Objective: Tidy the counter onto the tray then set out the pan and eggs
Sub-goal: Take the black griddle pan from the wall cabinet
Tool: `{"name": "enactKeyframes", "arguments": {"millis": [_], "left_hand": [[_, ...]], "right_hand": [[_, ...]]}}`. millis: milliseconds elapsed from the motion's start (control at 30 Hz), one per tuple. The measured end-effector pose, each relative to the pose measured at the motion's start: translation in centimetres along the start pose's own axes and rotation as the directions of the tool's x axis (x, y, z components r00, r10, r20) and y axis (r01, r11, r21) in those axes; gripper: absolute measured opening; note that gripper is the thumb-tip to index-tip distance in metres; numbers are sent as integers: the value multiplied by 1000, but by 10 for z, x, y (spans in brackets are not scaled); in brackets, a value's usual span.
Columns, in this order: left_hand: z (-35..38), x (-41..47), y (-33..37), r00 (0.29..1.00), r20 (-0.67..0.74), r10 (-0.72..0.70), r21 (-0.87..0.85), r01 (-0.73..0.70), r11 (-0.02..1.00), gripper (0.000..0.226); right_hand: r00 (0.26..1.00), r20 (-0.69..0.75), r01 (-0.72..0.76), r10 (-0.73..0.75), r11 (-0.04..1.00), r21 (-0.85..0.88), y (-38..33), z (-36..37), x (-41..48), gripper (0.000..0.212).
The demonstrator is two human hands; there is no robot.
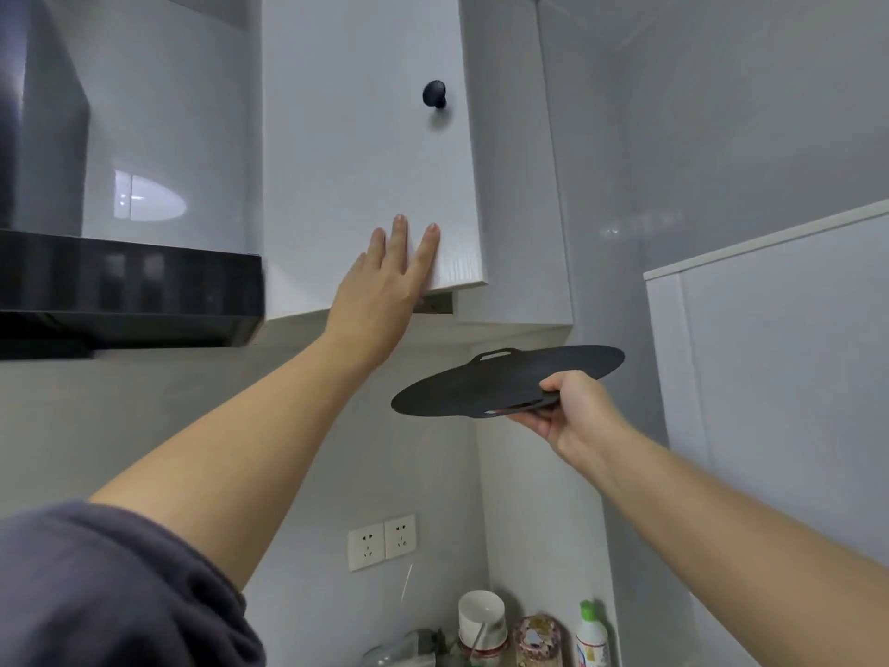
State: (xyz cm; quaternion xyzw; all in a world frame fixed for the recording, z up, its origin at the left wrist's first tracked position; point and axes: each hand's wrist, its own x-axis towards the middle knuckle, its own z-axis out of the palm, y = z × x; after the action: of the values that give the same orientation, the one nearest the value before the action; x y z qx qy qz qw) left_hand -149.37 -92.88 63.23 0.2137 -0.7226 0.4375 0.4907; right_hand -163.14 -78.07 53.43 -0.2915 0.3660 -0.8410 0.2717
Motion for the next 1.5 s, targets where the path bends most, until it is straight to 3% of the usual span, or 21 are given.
{"name": "enactKeyframes", "arguments": {"millis": [133,267,633,1133,1233,1333,1433,1500], "left_hand": [[26,12,5,974,209,90,196,-131,972,81],[55,8,1,933,357,35,306,-152,940,67],[94,11,1,926,375,-43,436,-136,890,54],[117,8,-1,918,391,-68,483,-142,864,61],[117,5,-1,916,393,-80,432,-107,896,63],[123,-18,3,954,294,-63,243,-11,970,49],[129,-68,14,959,242,-149,-48,165,985,37],[125,-104,22,887,337,-315,-188,391,901,39]], "right_hand": [[999,-29,-39,40,999,33,14,-1,26,26],[998,-23,-58,60,996,62,24,0,54,27],[992,-4,-128,129,986,104,58,-2,100,19],[984,59,-176,169,974,144,81,-11,131,18],[983,61,-181,174,973,145,87,-13,134,18],[983,73,-181,171,970,164,94,-17,135,19],[981,71,-191,181,966,172,107,-21,135,18],[978,74,-206,195,960,192,121,-23,133,19]]}}
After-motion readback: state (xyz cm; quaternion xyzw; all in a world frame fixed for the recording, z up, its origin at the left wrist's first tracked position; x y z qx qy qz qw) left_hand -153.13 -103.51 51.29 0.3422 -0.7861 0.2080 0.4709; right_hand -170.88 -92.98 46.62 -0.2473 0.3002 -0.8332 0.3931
